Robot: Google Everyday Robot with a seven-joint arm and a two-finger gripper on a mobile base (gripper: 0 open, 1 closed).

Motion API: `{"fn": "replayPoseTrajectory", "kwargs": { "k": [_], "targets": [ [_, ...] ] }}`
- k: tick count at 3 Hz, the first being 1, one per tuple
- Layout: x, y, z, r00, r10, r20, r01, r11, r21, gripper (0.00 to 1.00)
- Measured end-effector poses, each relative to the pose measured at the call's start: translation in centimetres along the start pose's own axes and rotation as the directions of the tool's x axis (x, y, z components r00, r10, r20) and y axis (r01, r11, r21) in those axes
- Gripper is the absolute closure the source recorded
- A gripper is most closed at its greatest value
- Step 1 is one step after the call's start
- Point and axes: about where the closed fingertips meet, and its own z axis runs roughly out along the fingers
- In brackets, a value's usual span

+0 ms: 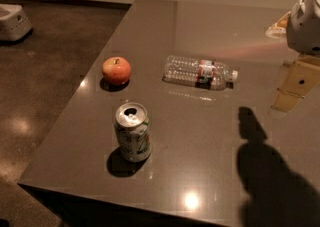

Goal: Move water bottle near 7up can

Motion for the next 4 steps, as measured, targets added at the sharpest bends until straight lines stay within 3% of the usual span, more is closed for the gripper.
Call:
{"fn": "replayPoseTrajectory", "kwargs": {
  "k": [2,4],
  "targets": [
    [-0.8,-0.8,1.4,1.0,-0.001,-0.002,0.001,0.9999,-0.014,0.0],
    [-2.3,-3.1,6.2,1.0,0.017,-0.015,-0.018,0.9977,-0.066,0.0]
  ]
}}
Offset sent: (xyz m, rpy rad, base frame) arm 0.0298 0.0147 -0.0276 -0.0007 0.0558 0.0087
